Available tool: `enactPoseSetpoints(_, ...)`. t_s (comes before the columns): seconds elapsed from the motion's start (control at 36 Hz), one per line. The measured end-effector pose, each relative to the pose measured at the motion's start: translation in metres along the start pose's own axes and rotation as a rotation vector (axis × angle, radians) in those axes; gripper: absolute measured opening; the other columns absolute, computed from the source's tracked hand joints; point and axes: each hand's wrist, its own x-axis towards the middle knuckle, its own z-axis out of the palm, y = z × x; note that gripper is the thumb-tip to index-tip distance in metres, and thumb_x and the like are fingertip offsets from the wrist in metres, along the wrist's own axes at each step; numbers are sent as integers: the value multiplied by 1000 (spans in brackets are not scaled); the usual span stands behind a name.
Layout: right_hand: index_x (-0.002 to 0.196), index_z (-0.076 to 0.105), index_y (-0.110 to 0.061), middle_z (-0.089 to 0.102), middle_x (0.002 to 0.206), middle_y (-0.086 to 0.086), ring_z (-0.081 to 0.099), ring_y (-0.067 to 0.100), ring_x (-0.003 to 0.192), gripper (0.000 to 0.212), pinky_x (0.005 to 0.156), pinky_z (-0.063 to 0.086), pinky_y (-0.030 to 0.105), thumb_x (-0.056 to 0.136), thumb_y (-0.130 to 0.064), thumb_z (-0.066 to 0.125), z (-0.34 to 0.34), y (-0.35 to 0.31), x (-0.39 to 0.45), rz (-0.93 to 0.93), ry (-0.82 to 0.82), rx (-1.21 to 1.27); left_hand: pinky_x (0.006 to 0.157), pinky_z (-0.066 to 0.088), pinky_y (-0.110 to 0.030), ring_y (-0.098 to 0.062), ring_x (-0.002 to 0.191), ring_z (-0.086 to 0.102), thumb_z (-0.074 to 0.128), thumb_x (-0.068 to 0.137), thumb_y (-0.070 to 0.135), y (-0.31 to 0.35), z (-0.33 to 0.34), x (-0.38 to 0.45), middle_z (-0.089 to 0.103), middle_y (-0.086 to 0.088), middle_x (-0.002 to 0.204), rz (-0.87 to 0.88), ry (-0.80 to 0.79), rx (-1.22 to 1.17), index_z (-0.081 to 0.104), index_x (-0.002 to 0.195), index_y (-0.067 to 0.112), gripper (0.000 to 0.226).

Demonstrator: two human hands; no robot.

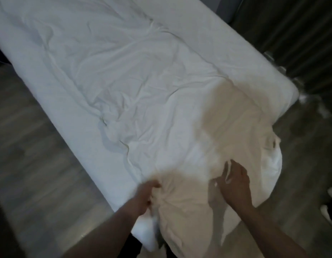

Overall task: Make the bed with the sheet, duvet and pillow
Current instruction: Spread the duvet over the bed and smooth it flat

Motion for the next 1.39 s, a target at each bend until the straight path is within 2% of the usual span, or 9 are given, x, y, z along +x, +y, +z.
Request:
enactPoseSetpoints(0.19, 149, 35, -11, 37, 150, 16, 36, 36, 138, 79, 111, 32, 45, 84, -39, 71, -43, -18, 130, -135, 56, -49, 95, 52, -46, -29, 107, 64, 89, 52, 56, 100, -3, 18, 60, -11, 125, 302, 323, -234, 32, 147, 7, 121)
enactPoseSetpoints(0.53, 154, 20, -12, 32, 156, 16, 33, 37, 141, 112, 115, 29, 50, 74, -83, 52, -108, 54, 312, -109, -191, -228, 88, 43, -33, -29, 109, 59, 52, 95, 52, 70, 65, 38, 62, -12, 119, 248, 738, -221, 52, 131, -2, 66)
enactPoseSetpoints(0.75, 146, 41, -4, 45, 149, 18, 47, 37, 132, 103, 110, 38, 42, 77, -79, 55, -119, 113, 326, 85, -471, -41, 39, 33, -18, -6, 28, 41, 53, 92, 60, 33, 72, 16, 48, 6, 47, 239, 676, -410, 50, 69, 22, 44)
enactPoseSetpoints(0.83, 140, 49, -1, 52, 142, 18, 51, 35, 127, 90, 105, 40, 39, 81, -68, 61, -126, 125, 324, 112, -494, 10, 44, 37, -19, -12, 40, 47, 50, 76, 84, 4, 77, 6, 50, 6, 53, 200, 512, -327, 60, 81, 24, 60)
enactPoseSetpoints(0.94, 141, 48, -2, 50, 145, 15, 48, 33, 132, 102, 105, 37, 37, 69, -72, 68, -134, 129, 312, 128, -530, 70, 102, 47, -50, -39, 105, 65, 57, 49, 98, -65, 72, 19, 69, -19, 111, 38, 363, -193, 69, 118, 21, 103)
enactPoseSetpoints(1.06, 145, 43, -3, 47, 148, 11, 45, 31, 136, 150, 114, 35, 42, 27, -91, 70, -135, 140, 300, 67, -584, 48, 98, 45, -37, -27, 100, 61, 64, 60, 86, -85, 106, -6, 66, -8, 107, 79, 362, -84, 66, 123, 20, 91)
enactPoseSetpoints(1.17, 143, 42, 5, 45, 147, 23, 44, 35, 135, 97, 108, 35, 36, 79, -65, 64, -133, 145, 286, 37, -474, -129, 94, 36, -28, -27, 116, 54, 62, 79, 68, -97, 124, -14, 55, -8, 131, 92, 477, -116, 49, 140, 4, 90)
enactPoseSetpoints(1.28, 146, 46, -15, 48, 140, 29, 49, 39, 129, 125, 98, 38, 30, 56, -100, 34, -135, 146, 268, -44, -489, -143, 108, 37, -35, -34, 130, 49, 56, 77, 74, -104, 123, -23, 48, -18, 145, 116, 517, -125, 44, 144, 1, 99)
enactPoseSetpoints(1.39, 138, 48, 1, 54, 139, 23, 54, 37, 125, 98, 105, 43, 42, 72, -68, 69, -140, 163, 269, 13, -338, -45, 83, 44, -32, -29, 97, 60, 65, 69, 77, -115, 125, -45, 63, -14, 113, 149, 505, -151, 55, 130, 2, 97)
